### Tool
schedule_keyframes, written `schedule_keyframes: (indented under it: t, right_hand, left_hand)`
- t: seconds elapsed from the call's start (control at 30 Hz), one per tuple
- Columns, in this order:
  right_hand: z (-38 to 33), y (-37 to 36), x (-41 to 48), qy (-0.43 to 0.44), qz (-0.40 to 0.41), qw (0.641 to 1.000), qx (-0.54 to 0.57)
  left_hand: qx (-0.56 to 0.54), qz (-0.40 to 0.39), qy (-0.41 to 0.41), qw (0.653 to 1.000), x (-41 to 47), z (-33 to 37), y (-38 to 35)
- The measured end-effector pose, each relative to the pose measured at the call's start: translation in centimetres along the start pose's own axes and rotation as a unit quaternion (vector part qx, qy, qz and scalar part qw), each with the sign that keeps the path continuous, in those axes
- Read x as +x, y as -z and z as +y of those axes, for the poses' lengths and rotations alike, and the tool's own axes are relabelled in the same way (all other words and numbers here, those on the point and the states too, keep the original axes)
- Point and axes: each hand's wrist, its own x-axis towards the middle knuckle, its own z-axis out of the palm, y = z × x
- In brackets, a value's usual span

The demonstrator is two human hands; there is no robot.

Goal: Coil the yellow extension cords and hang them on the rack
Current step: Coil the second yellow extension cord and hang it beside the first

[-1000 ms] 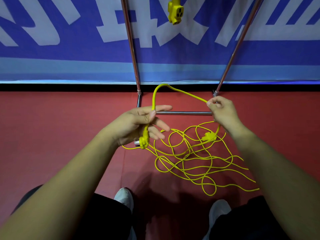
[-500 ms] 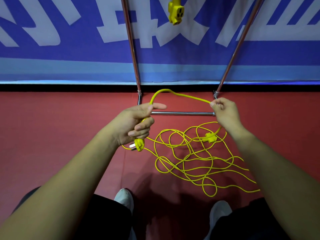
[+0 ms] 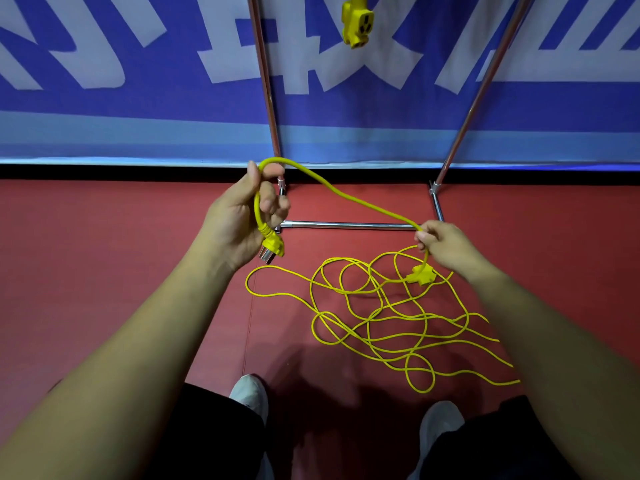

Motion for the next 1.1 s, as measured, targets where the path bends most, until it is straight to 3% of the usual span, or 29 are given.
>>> schedule_keyframes:
  t: [0.17, 0.3, 0.4, 0.47, 0.57, 0.63, 0.7, 0.77, 0.83, 0.9, 1.0, 1.1]
  right_hand:
    - [-0.5, -0.3, -0.2, -0.027, 0.036, 0.992, 0.118]
    - [-2.6, 0.5, -0.5, -0.004, 0.099, 0.995, 0.012]
    - [-4.8, 1.0, -1.0, 0.026, 0.024, 0.990, -0.138]
    - [-6.8, 1.2, -2.3, 0.043, -0.038, 0.975, -0.216]
    - [-10.2, 1.5, -5.3, 0.091, -0.197, 0.942, -0.255]
    - [-12.2, 1.8, -7.1, 0.125, -0.308, 0.921, -0.204]
    - [-13.4, 2.1, -8.1, 0.141, -0.361, 0.917, -0.094]
    - [-13.8, 1.9, -8.2, 0.153, -0.322, 0.934, 0.024]
    - [-13.7, 1.5, -7.6, 0.146, -0.235, 0.955, 0.111]
    - [-12.9, 1.4, -6.7, 0.135, -0.183, 0.962, 0.153]
    - [-10.6, 2.0, -5.5, 0.131, -0.228, 0.960, 0.099]
    - [-8.3, 1.9, -4.7, 0.087, -0.241, 0.959, 0.117]
  left_hand:
    - [0.007, -0.089, 0.061, 0.994, -0.6, 0.0, -0.3]
    - [0.070, -0.085, 0.064, 0.992, -0.8, 0.1, -0.4]
    - [0.178, -0.032, 0.029, 0.983, -0.1, -0.4, 0.1]
    - [0.284, 0.016, 0.032, 0.958, 0.1, -1.0, 0.2]
    - [0.382, 0.034, 0.060, 0.922, 0.0, -2.1, -0.2]
    - [0.413, 0.013, 0.089, 0.906, -0.1, -2.7, -0.8]
    - [0.444, -0.038, 0.118, 0.888, -0.5, -3.4, -1.4]
    - [0.465, -0.114, 0.128, 0.869, -0.9, -3.9, -2.0]
    - [0.465, -0.180, 0.125, 0.858, -1.3, -4.2, -2.2]
    - [0.436, -0.182, 0.113, 0.874, -1.2, -3.7, -2.3]
    - [0.293, -0.143, 0.098, 0.940, -0.8, -2.9, -1.5]
    - [0.219, -0.142, 0.124, 0.957, -0.5, -2.3, -0.5]
